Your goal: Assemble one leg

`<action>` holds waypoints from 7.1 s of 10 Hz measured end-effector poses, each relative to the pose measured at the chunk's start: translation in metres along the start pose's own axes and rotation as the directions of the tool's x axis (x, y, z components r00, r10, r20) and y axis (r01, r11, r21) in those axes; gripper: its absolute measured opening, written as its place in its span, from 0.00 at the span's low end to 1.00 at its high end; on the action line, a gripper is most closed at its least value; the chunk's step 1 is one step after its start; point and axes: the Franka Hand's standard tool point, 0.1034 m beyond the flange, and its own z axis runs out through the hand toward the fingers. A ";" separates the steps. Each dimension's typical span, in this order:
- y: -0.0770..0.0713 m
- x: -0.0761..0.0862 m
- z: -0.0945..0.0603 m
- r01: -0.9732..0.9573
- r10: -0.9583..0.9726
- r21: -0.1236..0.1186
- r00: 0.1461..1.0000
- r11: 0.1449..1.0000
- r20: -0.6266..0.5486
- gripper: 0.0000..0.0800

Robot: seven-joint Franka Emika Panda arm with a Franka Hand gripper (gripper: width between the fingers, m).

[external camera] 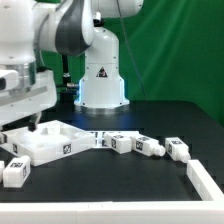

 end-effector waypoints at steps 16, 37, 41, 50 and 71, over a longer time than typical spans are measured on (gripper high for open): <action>-0.009 -0.006 0.032 -0.037 0.037 -0.011 0.999 0.999 0.004 0.10; 0.012 0.184 -0.049 -0.808 0.810 0.063 0.586 0.585 -0.003 0.06; 0.010 0.183 -0.046 -0.808 0.810 0.063 0.586 0.585 0.003 0.06; 0.008 0.251 -0.004 -0.809 0.809 0.038 0.585 0.587 -0.054 0.06; 0.056 0.165 -0.032 -0.712 0.711 0.030 0.702 0.701 0.046 0.81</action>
Offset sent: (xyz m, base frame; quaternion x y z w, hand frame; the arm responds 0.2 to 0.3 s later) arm 0.0000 0.0000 0.0000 0.0000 0.0000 0.0000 1.0000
